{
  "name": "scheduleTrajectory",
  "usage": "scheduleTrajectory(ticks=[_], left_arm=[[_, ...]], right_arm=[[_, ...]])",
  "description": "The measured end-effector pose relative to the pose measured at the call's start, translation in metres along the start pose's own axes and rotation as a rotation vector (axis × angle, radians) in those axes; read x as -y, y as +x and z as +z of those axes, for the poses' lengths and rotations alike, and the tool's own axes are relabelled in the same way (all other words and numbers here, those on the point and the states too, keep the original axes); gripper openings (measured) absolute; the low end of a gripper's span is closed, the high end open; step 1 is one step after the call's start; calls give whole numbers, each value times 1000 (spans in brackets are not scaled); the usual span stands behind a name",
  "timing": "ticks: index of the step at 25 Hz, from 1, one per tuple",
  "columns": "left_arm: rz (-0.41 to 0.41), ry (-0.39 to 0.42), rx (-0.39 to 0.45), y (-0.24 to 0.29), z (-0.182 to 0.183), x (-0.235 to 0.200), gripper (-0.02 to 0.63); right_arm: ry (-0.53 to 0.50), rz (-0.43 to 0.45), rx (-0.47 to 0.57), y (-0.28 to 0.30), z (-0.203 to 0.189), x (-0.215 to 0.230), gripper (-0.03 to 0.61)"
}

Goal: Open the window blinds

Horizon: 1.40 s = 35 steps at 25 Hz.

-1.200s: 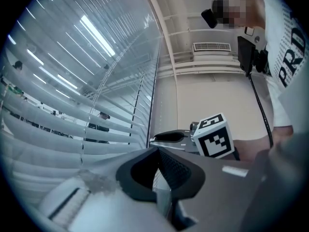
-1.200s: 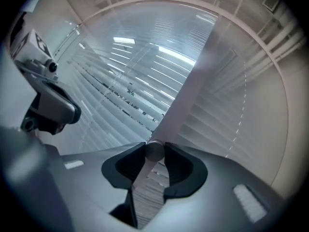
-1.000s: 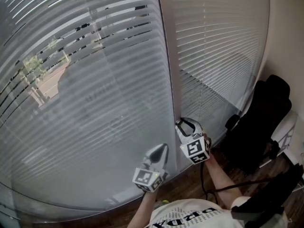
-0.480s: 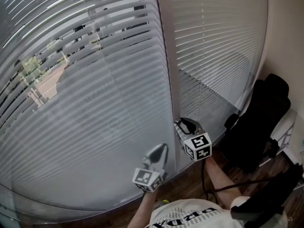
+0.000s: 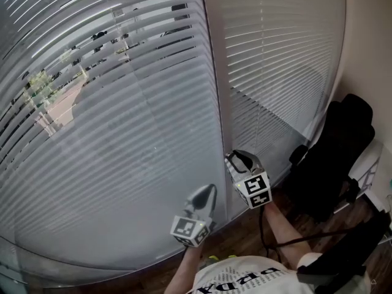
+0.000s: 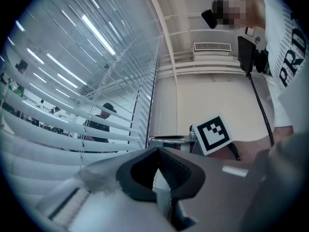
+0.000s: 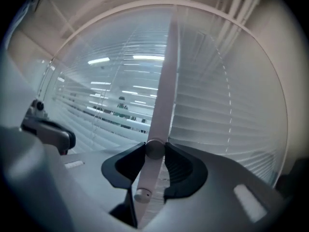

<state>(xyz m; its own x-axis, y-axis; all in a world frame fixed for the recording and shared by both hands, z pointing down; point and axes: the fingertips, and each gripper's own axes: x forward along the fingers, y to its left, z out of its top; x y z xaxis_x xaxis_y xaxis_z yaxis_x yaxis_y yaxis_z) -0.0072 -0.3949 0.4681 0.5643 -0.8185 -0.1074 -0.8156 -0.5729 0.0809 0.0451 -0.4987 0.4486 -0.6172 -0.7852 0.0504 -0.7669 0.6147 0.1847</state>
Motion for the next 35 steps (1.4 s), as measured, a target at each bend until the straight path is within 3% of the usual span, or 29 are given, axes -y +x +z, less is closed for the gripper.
scheduleTrajectory(ticks=[6, 8, 10, 15, 24, 29, 35], left_arm=[[11, 3, -3, -3, 0, -4, -6], [10, 1, -3, -3, 0, -3, -6], [8, 1, -3, -2, 0, -1, -6], [10, 0, 3, -3, -2, -4, -6], [4, -2, 2, -2, 2, -4, -6], [-1, 0, 6, -2, 4, -3, -6], [-1, 5, 6, -3, 6, -4, -6]], right_arm=[[-624, -52, -113, -1, 4, -11, 160], [-738, -66, -136, 1, 2, -13, 158], [-760, -70, -141, 3, 1, -13, 135], [-715, -74, -127, 3, -2, -13, 133], [-425, -51, -82, 3, 2, -9, 133], [-213, -34, -45, 2, 4, -5, 133], [-65, -21, -21, 2, 4, -2, 133]])
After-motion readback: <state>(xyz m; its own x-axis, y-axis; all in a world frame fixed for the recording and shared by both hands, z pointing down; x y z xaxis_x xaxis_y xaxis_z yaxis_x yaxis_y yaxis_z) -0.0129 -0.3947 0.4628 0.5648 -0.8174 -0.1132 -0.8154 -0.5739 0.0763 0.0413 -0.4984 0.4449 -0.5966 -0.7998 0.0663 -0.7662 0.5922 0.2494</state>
